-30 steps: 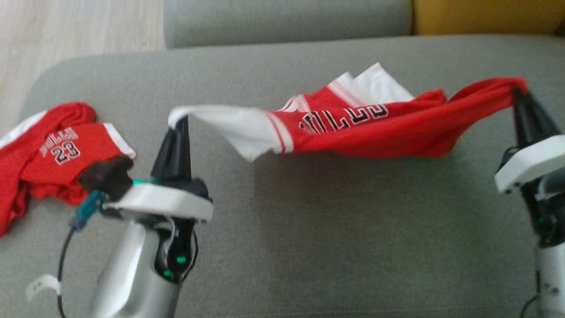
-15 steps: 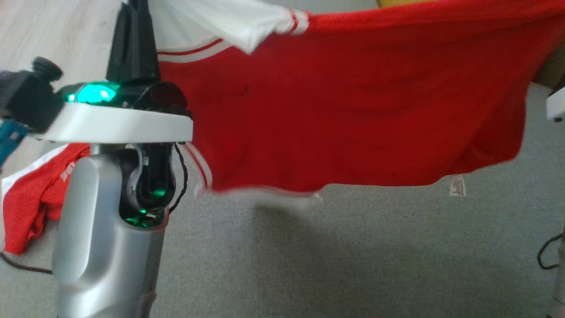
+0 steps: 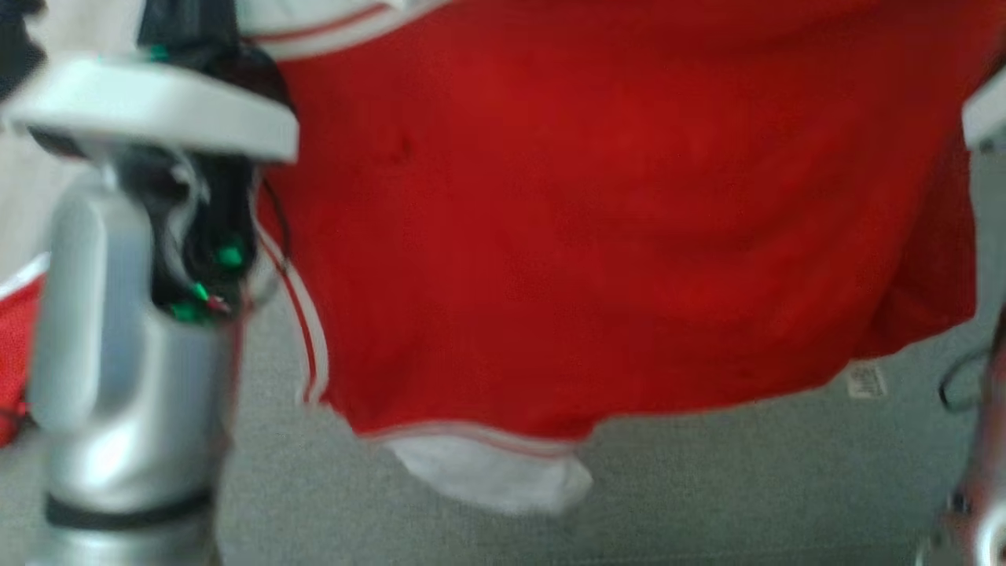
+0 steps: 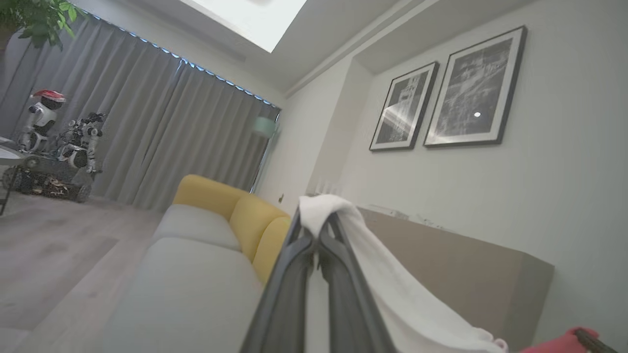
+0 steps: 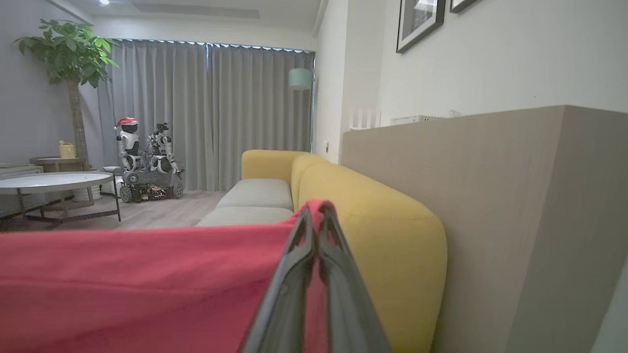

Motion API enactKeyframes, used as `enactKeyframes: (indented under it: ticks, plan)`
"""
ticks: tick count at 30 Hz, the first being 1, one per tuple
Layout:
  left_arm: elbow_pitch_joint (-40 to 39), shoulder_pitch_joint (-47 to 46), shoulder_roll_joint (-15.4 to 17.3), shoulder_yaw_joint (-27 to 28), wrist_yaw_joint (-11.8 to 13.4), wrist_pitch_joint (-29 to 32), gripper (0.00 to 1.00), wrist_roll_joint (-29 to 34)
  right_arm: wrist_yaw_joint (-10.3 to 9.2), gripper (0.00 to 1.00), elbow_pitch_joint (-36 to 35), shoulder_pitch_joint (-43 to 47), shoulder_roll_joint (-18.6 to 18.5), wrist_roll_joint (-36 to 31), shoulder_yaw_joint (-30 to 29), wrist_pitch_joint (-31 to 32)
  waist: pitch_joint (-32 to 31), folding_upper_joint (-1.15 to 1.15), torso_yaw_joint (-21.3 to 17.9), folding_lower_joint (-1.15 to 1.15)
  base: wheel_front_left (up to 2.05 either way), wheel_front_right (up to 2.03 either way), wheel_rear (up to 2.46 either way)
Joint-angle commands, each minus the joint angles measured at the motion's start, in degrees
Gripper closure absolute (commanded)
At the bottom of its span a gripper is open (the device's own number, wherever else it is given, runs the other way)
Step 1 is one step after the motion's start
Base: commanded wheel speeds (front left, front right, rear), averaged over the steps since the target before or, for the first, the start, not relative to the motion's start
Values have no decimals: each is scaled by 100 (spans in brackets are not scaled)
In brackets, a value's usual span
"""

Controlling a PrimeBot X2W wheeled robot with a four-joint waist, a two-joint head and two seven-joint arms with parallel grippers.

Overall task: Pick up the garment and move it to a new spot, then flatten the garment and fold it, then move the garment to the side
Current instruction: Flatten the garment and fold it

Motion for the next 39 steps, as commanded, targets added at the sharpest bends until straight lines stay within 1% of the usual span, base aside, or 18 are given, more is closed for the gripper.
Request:
enactKeyframes:
  ticks: [1,4,6,8,10,12,14,17,19,23,27,32,35,39]
  plan:
    - [-35,-533,285,244,-59,31,100,46,11,100,-61,-514,71,74,150,52,363,0,-84,0,0,0,0]
    - [761,-1348,509,354,-220,21,100,90,11,100,633,-1385,120,58,177,-72,904,0,-139,0,0,0,0]
    - [1382,-1947,613,395,-353,-50,100,114,11,100,1255,-2042,160,48,204,-292,1218,0,-156,0,0,0,0]
    - [1973,-2578,705,417,-482,-175,100,167,11,100,1887,-2707,191,-28,100,-574,1514,0,-148,0,0,0,0]
    - [2527,-3215,721,474,-581,-329,100,148,11,100,2482,-3358,185,-199,33,-953,1778,0,-107,0,0,0,0]
    - [3014,-3824,787,451,-702,-593,100,262,11,100,3020,-3952,149,-433,-98,-1354,2000,0,-46,0,0,0,0]
    - [3487,-4321,783,497,-768,-894,100,286,11,100,3506,-4447,144,-629,-211,-1814,2135,0,8,0,0,0,0]
    - [4057,-4887,765,509,-888,-1301,100,330,11,100,4120,-5025,154,-795,-452,-2429,2321,0,90,0,0,0,0]
    - [4394,-5063,737,491,-1017,-1459,100,331,11,100,4523,-5208,194,-869,-654,-2730,2386,0,130,0,0,0,0]
    - [4906,-5028,643,390,-1251,-1627,100,357,11,100,5307,-5188,279,-854,-783,-3089,2520,0,219,0,0,0,0]
    - [5206,-4623,563,250,-1418,-1718,100,436,11,100,5986,-4857,323,-657,-836,-3302,2640,0,299,0,0,0,0]
    - [5456,-3706,530,94,-1545,-1752,100,554,11,100,6759,-4187,285,-551,-660,-3330,2591,0,392,0,0,0,0]
    - [5433,-3022,589,32,-1587,-1755,100,671,11,100,7156,-3761,207,-548,-384,-3272,2455,0,432,0,0,0,0]
    - [5489,-2059,689,-138,-1620,-1756,100,781,11,100,7445,-3150,64,-507,15,-3173,2156,0,468,0,0,0,0]
